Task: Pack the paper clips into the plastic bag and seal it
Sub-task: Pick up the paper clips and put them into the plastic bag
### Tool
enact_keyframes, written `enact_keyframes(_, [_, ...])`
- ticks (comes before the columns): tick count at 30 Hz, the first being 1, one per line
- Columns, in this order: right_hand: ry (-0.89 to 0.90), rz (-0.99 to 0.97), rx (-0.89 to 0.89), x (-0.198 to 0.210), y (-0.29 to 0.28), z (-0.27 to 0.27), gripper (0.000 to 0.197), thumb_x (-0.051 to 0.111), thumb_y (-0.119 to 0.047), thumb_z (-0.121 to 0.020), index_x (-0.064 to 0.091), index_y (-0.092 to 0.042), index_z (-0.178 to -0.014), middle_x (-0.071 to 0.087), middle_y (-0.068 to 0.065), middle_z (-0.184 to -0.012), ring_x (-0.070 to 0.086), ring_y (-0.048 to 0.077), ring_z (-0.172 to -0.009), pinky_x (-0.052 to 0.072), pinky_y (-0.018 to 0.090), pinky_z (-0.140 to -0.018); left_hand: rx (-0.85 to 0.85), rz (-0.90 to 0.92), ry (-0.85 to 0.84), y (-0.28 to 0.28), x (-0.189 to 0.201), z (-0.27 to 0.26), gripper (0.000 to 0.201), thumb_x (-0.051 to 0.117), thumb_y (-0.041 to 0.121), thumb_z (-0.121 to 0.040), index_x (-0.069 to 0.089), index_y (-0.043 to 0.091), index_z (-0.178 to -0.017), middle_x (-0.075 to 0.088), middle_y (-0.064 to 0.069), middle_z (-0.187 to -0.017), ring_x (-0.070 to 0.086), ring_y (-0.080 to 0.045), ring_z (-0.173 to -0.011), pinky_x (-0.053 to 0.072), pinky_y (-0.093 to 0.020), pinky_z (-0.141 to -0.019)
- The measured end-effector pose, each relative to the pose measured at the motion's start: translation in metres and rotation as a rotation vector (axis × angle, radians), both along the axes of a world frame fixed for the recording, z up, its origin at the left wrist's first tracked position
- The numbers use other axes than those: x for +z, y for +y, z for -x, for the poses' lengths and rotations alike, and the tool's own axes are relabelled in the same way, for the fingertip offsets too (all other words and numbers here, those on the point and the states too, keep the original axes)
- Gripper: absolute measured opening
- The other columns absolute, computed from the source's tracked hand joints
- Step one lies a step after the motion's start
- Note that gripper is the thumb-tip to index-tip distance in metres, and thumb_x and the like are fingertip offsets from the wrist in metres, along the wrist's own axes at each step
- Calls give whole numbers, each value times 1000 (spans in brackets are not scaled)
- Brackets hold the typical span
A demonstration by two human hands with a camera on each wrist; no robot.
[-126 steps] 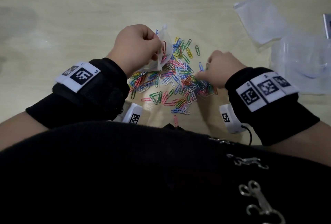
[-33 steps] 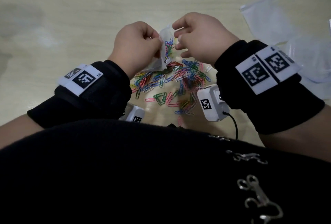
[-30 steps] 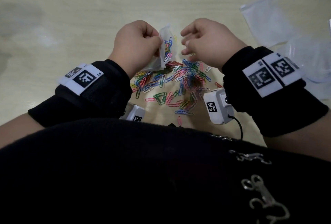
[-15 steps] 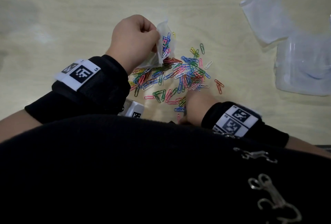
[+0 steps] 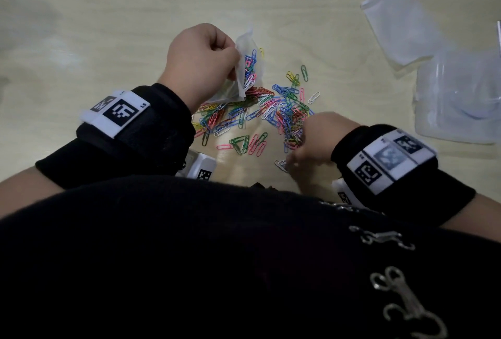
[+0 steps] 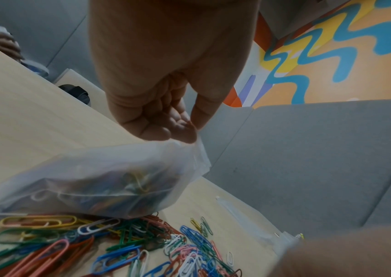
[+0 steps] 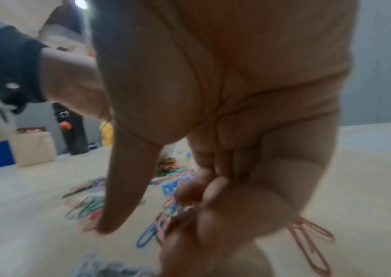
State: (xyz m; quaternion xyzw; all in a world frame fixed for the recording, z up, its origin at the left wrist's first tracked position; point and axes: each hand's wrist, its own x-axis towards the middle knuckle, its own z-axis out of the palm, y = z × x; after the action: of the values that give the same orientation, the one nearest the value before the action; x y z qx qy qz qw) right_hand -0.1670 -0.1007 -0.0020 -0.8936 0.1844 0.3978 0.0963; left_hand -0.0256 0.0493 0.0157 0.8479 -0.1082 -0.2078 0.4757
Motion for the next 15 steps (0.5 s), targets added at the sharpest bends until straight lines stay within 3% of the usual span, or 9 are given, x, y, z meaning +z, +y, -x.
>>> enact_keyframes(3, [62,46,-1,-6,9,10,55,67,-64,-73,51,-13,-62,58,5,-69,57,23,-69,47,28,-64,-7,3,-1,-1,0,0,10,57,19,-71,60,24,-63,64,14,-50,65,-16,-65,58,-46,-77])
enact_keyframes(7, [-144,56,-169,-10,5,3,59,61,-66,-76,48,-10,-67,55,8,-73,51,26,-72,39,30,-65,-9,5,-4,-2,-1,0,10,57,19,-71,60,24,-63,63,14,-48,65,-17,-64,58,-46,-77])
enact_keyframes(9, [-229,69,-216,-9,-4,-1,51,64,-59,-78,57,-9,-81,62,11,-86,53,28,-77,38,29,-66,-14,4,-7,-2,-1,1,10,57,19,-71,60,24,-63,63,14,-48,64,-17,-64,58,-47,-78])
enact_keyframes(11, [-305,68,-325,-9,-13,-1,52,69,-54,-76,55,-9,-99,61,11,-97,57,30,-89,37,30,-67,-27,0,-4,-2,-1,1,11,58,19,-71,60,24,-62,63,14,-49,65,-17,-65,58,-47,-78])
enact_keyframes(15, [-261,113,-472,-15,-22,6,82,79,-52,-67,39,-7,-122,48,16,-121,55,35,-110,35,33,-73,-73,-24,10,-1,-3,4,13,59,18,-74,59,23,-62,63,12,-48,68,-21,-68,57,-45,-77])
